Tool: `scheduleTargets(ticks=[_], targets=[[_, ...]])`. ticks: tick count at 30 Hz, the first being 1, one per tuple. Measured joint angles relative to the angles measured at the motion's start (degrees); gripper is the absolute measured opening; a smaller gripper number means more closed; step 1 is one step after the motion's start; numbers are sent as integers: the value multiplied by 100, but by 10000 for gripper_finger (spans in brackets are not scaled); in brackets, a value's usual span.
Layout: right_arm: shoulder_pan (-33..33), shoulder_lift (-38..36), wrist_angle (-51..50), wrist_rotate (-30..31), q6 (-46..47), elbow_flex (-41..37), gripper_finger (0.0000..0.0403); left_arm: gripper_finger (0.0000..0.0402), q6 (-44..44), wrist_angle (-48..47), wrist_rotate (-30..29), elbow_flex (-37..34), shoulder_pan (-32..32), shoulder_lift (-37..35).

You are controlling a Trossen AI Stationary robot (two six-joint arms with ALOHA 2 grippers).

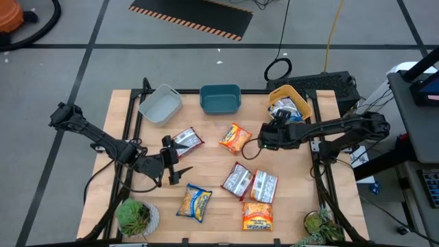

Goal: Sort Maruchan noodles
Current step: Put the top blue noodle pack into the yellow bin

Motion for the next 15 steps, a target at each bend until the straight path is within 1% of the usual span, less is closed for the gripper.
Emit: scheduleTargets(ticks=[6,8,11,15], targets=[[11,2,497,913,-412,-838,217,395,76,8,4,0,16,0],[-2,2,659,1112,-505,-1040,221,395,128,7,7,0,16,-1],[-62,2,991,1144,-653,-1308,223,395,138,8,7,0,16,0],[-183,2,1670,1126,-904,-1598,220,395,179,50,7,0,16,0]])
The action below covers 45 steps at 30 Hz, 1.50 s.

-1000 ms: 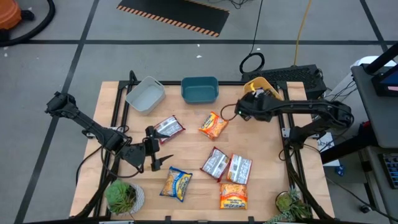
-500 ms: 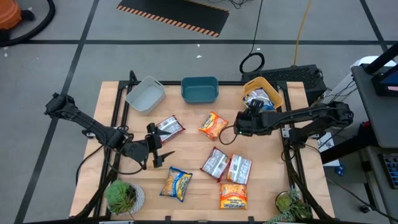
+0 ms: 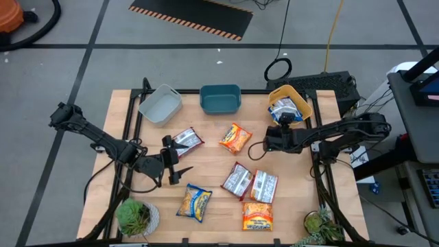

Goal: Sort Maruchan noodles
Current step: Put the top blue noodle pack into the yellow bin

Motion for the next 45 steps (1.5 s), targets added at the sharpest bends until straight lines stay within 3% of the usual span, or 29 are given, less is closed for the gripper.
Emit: scheduleTargets(ticks=[7,19,26,32,38,45], targets=[[-223,-1,562,-124,-404,-158,169,395,20,110,2,2,0,1],[-674,-67,1342,-125,-951,-158,7,395,24,107,2,2,0,1],[-562,-492,1286,365,-960,95,3,395,21,87,2,2,-2,1],[-442,-708,1246,1450,-744,594,1,395,-67,55,7,2,-35,1],[-514,-708,1228,1723,-701,721,0,395,-240,43,11,2,-176,1],[-679,-770,1236,2732,-943,723,0,395,-420,38,10,2,-357,1]])
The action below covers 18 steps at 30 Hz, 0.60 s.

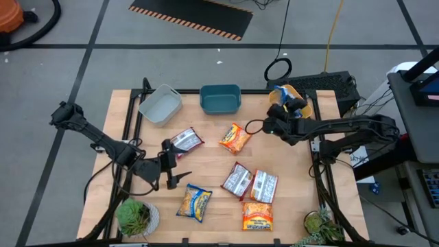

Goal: Sort Maruchan noodles
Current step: Put the top blue noodle pack into the yellow bin

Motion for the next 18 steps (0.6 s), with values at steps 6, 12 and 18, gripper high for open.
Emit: scheduleTargets(ticks=[6,12,18], targets=[[-84,-328,76,440,-354,0,0,395,-207,-8,-2,0,-142,0],[-286,-702,-48,-102,-127,0,0,395,-413,-33,-2,0,-263,0],[-665,-743,-1186,-641,823,0,0,395,-665,-35,-10,0,-370,0]])
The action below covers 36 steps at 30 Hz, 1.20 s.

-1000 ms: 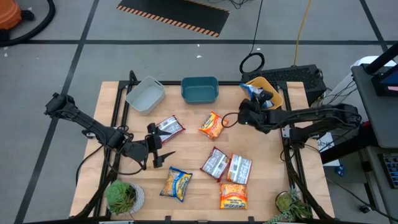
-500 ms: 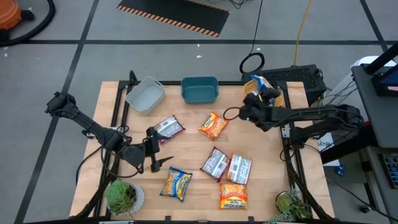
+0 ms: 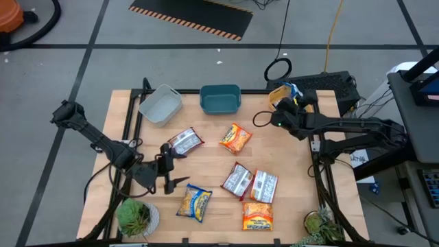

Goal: Sort Maruchan noodles
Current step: Put the top blue noodle pack into the yellow bin

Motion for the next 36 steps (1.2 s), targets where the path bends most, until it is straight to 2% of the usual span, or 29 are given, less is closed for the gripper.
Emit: scheduleTargets(ticks=[5,9,19,24,29,36], targets=[[-380,0,-1162,-690,1063,0,0,395,-200,4,-3,0,-113,0],[-613,0,-1743,-1394,1433,0,0,395,-273,5,-13,0,-127,0],[-689,2,-1377,-1561,1859,-2,7,395,-122,218,-57,0,-4,0],[-689,2,-1216,-1936,2244,-2,43,395,38,329,-57,0,54,0],[-689,4,-1070,-1985,3117,-2,99,395,164,390,-55,0,56,0],[-689,2,-440,-3187,3322,-2,163,395,267,402,-55,0,56,0]])
